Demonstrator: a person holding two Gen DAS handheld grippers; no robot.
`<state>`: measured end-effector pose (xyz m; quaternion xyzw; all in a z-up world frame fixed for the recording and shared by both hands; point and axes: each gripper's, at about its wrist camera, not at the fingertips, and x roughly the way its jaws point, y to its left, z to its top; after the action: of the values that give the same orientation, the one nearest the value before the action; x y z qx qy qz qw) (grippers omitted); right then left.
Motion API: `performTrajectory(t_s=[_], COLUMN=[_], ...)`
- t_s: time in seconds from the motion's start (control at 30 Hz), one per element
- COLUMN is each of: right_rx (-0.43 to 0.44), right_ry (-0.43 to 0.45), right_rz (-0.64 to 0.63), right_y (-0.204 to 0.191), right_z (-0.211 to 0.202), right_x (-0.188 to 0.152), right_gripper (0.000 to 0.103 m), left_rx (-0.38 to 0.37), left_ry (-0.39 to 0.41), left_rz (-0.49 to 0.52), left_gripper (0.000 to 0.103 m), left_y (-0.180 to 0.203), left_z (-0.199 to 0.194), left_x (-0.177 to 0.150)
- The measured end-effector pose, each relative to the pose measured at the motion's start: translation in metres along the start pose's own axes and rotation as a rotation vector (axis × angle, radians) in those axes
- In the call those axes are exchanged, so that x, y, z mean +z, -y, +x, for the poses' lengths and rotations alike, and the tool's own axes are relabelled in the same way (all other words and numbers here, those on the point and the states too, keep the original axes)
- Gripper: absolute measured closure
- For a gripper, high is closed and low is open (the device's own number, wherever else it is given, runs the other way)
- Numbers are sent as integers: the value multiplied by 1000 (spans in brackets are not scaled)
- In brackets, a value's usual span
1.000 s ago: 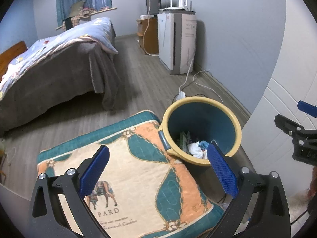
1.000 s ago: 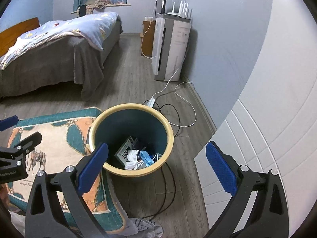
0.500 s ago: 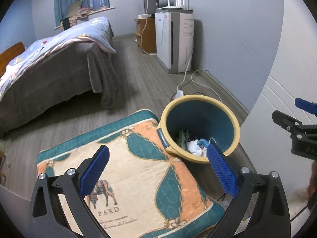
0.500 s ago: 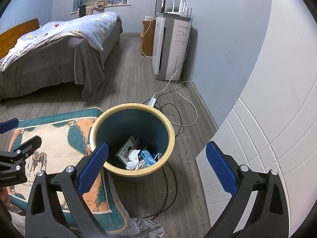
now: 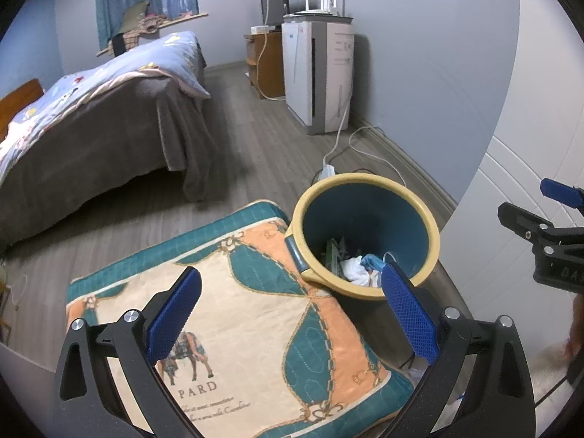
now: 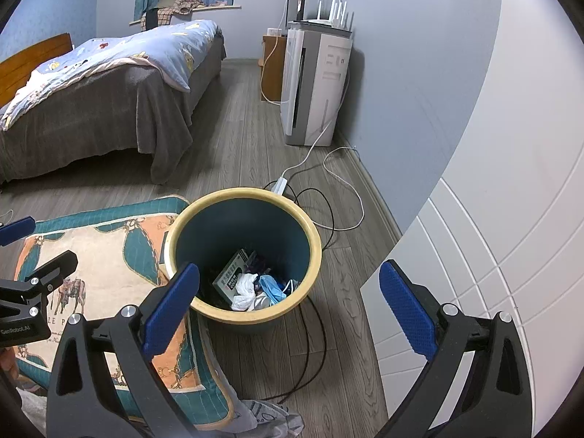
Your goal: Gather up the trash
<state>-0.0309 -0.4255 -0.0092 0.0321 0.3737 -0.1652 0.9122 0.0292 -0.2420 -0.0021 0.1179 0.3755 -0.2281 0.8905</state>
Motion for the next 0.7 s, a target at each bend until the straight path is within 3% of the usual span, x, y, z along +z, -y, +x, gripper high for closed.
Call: performTrajectory(t_s=[0.7], right_rx=[-1], right_ry=[-1], right_rz=[-2], right_y=[0], right_z=[0], right_x=[1], right_gripper=[6], left_rx=[-3], left_ry=[-2], left_rz=[2], left_gripper=[5], left_y=[1], left_z=[0], left_x=[0])
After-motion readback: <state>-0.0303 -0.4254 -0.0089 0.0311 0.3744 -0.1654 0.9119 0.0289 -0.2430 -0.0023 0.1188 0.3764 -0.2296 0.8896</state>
